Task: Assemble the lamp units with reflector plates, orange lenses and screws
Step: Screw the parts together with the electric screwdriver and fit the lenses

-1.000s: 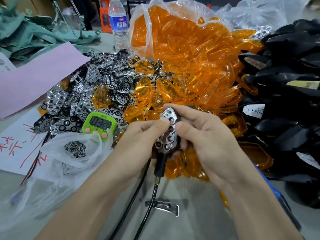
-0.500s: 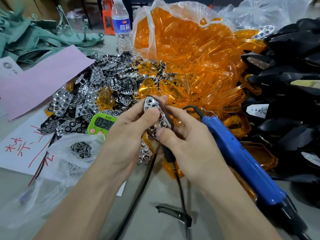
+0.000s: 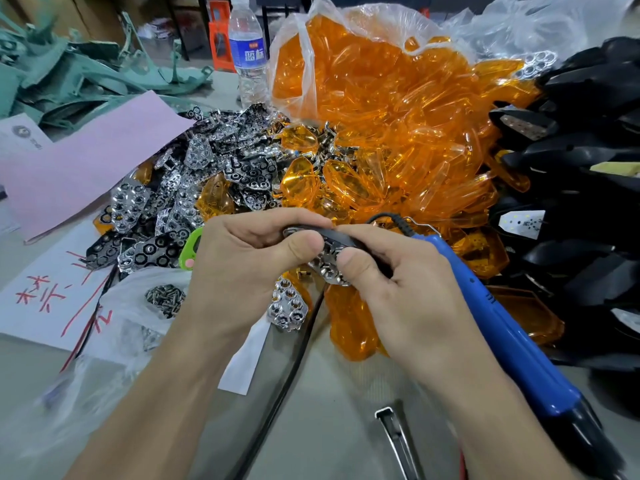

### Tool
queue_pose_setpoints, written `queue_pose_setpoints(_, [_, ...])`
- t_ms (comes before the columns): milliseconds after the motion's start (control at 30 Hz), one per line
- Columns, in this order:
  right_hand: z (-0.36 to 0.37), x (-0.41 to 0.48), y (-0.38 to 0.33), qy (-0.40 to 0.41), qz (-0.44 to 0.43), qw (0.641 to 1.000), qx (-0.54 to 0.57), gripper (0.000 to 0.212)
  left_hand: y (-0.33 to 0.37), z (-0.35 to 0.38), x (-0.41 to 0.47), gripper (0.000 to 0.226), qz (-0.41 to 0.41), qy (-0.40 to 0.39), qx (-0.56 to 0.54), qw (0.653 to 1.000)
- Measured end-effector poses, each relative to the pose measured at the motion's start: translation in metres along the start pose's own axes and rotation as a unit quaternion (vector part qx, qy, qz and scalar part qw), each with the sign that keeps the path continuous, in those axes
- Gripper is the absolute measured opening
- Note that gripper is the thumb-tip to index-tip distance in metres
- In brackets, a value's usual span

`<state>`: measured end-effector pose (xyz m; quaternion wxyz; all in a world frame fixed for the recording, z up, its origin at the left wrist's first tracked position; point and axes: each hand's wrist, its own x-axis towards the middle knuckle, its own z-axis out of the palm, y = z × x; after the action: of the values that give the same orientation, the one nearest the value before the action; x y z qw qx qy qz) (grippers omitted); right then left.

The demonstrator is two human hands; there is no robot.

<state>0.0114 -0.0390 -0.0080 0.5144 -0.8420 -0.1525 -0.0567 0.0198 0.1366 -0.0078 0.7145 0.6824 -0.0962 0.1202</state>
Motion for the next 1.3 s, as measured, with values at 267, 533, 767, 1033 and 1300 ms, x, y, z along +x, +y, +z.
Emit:
queue_pose_setpoints(267, [0.007, 0.0, 0.004, 0.03, 0.018, 0.999, -0.017, 0.024, -0.004, 0.006, -0.006, 0.015, -0.002, 0.065, 0.058, 0.996])
queue_pose_setpoints(533, [0.002, 0.004, 0.006, 0.001, 0.046, 0.999, 0.029, 0.025, -0.006, 0.01, -0.003, 0.015, -0.023, 0.065, 0.086, 0.994])
queue_pose_setpoints(767, [0.0, 0.006, 0.011, -0.013, 0.04, 0.997, 0.071, 0.012, -0.006, 0.006, -0.001, 0.02, -0.113, 0.002, 0.007, 0.994])
queue_pose_setpoints(1033, [0.002, 0.005, 0.013, -0.004, 0.045, 0.995, 0.089, 0.018, -0.004, 0.011, -0.002, 0.028, -0.101, 0.042, 0.006, 0.994])
queue_pose_setpoints(1300, [0.005, 0.003, 0.01, -0.043, 0.077, 0.994, 0.063, 0.021, -0.006, 0.014, -0.004, 0.018, -0.051, 0.105, 0.069, 0.991])
